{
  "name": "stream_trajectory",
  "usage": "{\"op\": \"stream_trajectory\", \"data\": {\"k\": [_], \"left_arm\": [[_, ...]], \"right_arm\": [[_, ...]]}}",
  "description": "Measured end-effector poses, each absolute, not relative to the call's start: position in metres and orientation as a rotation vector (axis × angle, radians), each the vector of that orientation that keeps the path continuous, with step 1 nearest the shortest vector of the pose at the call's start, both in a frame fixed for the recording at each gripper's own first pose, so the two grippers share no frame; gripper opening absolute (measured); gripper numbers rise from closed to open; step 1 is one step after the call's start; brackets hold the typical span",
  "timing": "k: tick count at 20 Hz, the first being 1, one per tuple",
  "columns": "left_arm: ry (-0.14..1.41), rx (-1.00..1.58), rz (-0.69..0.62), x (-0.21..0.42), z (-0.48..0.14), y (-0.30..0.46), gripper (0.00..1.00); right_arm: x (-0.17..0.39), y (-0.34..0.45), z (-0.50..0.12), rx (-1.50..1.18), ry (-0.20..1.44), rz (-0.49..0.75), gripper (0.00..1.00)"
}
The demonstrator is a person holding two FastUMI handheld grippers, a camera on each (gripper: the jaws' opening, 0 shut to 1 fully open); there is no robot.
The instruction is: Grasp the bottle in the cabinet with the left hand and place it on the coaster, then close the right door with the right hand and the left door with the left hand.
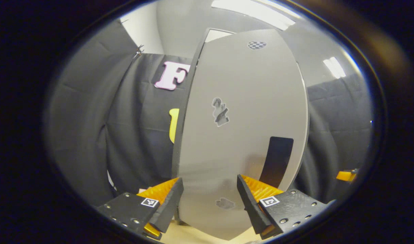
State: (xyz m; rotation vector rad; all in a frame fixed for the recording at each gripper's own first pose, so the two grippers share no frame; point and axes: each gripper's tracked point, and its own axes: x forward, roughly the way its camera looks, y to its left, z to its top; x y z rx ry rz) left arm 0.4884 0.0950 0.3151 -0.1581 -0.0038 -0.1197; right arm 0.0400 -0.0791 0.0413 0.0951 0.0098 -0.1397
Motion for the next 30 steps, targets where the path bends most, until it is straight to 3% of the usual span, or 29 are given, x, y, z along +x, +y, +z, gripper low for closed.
{"op": "stream_trajectory", "data": {"k": [4, 10, 13, 15, 16, 17, 20, 27, 29, 30], "left_arm": [[0.019, -0.180, -0.058, 0.487, 0.309, 0.095, 0.96], [0.019, -0.112, 0.010, 0.473, 0.309, 0.107, 0.94], [-0.013, -0.070, 0.056, 0.465, 0.316, 0.115, 0.92], [-0.037, -0.034, 0.091, 0.458, 0.321, 0.121, 0.96], [-0.050, -0.021, 0.106, 0.456, 0.323, 0.124, 0.92], [-0.067, -0.020, 0.111, 0.455, 0.327, 0.123, 0.96], [-0.125, -0.027, 0.106, 0.452, 0.335, 0.123, 0.96], [-0.193, -0.044, 0.148, 0.444, 0.348, 0.127, 0.92], [-0.215, -0.087, 0.152, 0.442, 0.354, 0.127, 0.96], [-0.217, -0.101, 0.160, 0.441, 0.355, 0.129, 0.87]], "right_arm": [[0.055, -0.097, 0.056, 0.057, 0.011, -0.129, 0.97], [0.090, -0.097, 0.064, 0.077, 0.002, -0.014, 0.98], [0.104, -0.086, 0.058, 0.072, 0.021, 0.071, 0.98], [0.112, -0.080, 0.052, 0.061, 0.029, 0.124, 0.97], [0.115, -0.077, 0.052, 0.054, 0.030, 0.147, 0.98], [0.117, -0.076, 0.053, 0.045, 0.028, 0.168, 0.98], [0.121, -0.075, 0.053, 0.014, 0.015, 0.212, 0.98], [0.112, -0.080, 0.041, 0.021, 0.018, 0.228, 0.98], [0.109, -0.077, 0.039, 0.021, 0.016, 0.236, 0.98], [0.110, -0.076, 0.035, 0.011, 0.025, 0.242, 0.98]]}}
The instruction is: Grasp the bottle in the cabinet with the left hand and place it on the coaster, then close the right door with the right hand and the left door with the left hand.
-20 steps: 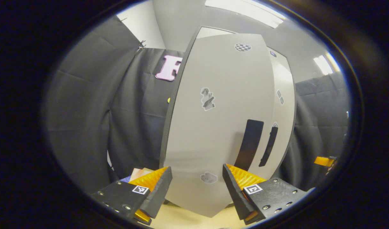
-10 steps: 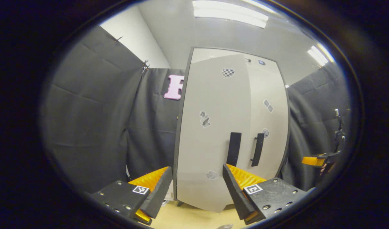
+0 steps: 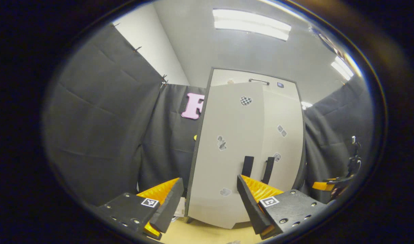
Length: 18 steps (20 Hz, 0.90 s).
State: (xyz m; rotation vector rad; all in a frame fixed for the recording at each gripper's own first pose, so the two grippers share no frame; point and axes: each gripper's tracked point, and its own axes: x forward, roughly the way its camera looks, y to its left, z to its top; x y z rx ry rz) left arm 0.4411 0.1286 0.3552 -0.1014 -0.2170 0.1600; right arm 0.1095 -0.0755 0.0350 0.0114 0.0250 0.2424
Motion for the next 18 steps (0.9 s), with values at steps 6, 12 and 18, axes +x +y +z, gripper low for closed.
{"op": "stream_trajectory", "data": {"k": [6, 12, 18], "left_arm": [[-0.213, -0.061, 0.194, 0.435, 0.354, 0.135, 0.96], [-0.212, -0.081, 0.159, 0.429, 0.352, 0.143, 0.90], [-0.210, -0.046, 0.145, 0.426, 0.345, 0.146, 0.91]], "right_arm": [[0.105, -0.074, 0.033, 0.000, 0.028, 0.221, 0.98], [0.094, -0.048, 0.021, 0.018, 0.096, 0.203, 0.98], [0.076, -0.026, 0.006, -0.034, 0.089, 0.223, 0.98]]}}
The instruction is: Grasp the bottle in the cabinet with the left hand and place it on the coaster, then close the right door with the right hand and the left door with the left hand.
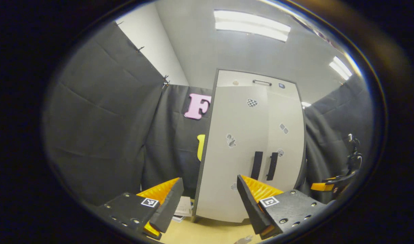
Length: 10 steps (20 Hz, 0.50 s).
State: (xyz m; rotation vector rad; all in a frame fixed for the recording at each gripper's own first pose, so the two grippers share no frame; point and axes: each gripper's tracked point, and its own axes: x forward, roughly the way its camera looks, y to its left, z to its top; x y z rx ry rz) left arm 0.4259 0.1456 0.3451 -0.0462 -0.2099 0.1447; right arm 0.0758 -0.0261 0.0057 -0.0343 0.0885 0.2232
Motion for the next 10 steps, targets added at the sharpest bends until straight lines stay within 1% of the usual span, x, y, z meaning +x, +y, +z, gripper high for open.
{"op": "stream_trajectory", "data": {"k": [1, 2, 3, 4, 5, 8, 10], "left_arm": [[-0.202, -0.026, 0.147, 0.425, 0.343, 0.148, 0.92], [-0.204, -0.009, 0.150, 0.424, 0.342, 0.150, 0.96], [-0.208, -0.003, 0.145, 0.426, 0.343, 0.151, 0.96], [-0.205, -0.008, 0.136, 0.427, 0.342, 0.148, 0.92], [-0.188, -0.016, 0.131, 0.429, 0.341, 0.147, 0.96], [-0.170, 0.044, 0.089, 0.427, 0.337, 0.142, 0.96], [-0.147, 0.085, 0.096, 0.428, 0.331, 0.149, 0.96]], "right_arm": [[0.072, -0.023, 0.002, -0.037, 0.087, 0.227, 0.98], [0.070, -0.020, 0.002, -0.040, 0.077, 0.225, 0.98], [0.068, -0.019, 0.002, -0.045, 0.070, 0.221, 0.98], [0.068, -0.018, -0.002, -0.051, 0.081, 0.218, 0.98], [0.065, -0.015, -0.005, -0.050, 0.100, 0.223, 0.98], [0.064, -0.015, 0.007, -0.039, 0.081, 0.212, 0.98], [0.065, -0.017, 0.008, -0.036, 0.066, 0.189, 0.98]]}}
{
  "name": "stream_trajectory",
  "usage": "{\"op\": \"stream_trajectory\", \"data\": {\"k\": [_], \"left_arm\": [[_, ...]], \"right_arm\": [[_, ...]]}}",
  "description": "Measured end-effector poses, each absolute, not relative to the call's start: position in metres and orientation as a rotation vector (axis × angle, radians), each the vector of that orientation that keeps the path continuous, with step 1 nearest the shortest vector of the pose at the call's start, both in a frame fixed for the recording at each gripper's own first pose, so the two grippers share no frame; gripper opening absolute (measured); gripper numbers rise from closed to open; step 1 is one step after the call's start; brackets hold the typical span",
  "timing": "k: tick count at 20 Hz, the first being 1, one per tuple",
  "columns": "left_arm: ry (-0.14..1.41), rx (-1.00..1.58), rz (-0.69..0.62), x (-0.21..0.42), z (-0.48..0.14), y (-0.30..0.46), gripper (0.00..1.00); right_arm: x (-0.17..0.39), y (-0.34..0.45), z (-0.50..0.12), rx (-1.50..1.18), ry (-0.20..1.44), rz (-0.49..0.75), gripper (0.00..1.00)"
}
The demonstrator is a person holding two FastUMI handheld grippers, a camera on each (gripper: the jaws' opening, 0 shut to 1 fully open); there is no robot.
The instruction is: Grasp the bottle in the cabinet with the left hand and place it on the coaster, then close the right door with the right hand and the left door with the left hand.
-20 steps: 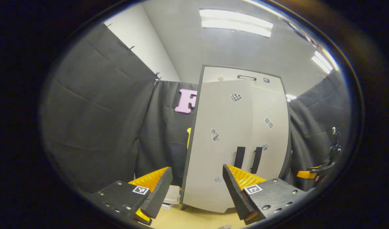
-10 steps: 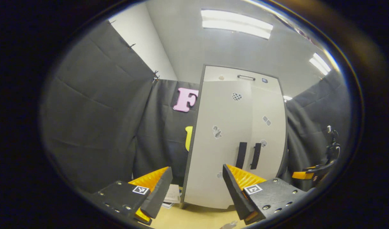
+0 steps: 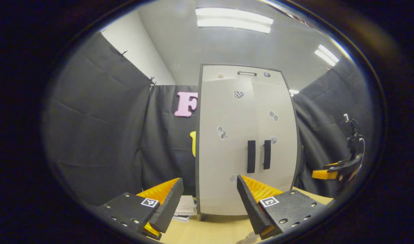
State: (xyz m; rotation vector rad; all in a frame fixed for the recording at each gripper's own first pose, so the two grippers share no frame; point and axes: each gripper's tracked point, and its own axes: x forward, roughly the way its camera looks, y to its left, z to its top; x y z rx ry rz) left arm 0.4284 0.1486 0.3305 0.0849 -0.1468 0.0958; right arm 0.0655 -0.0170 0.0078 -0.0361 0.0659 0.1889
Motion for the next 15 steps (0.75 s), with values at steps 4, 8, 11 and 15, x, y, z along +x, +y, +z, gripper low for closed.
{"op": "stream_trajectory", "data": {"k": [4, 8, 11, 15], "left_arm": [[-0.110, -0.033, 0.086, 0.432, 0.324, 0.134, 0.96], [-0.098, -0.037, 0.103, 0.432, 0.321, 0.139, 0.92], [-0.071, -0.046, 0.109, 0.434, 0.318, 0.140, 0.92], [-0.070, -0.036, 0.129, 0.433, 0.315, 0.143, 0.87]], "right_arm": [[0.056, -0.017, 0.002, -0.042, 0.085, 0.185, 0.98], [0.055, -0.032, -0.005, -0.057, 0.104, 0.141, 0.98], [0.057, -0.040, -0.002, -0.023, 0.096, 0.112, 0.98], [0.060, -0.043, 0.002, -0.003, 0.091, 0.098, 0.98]]}}
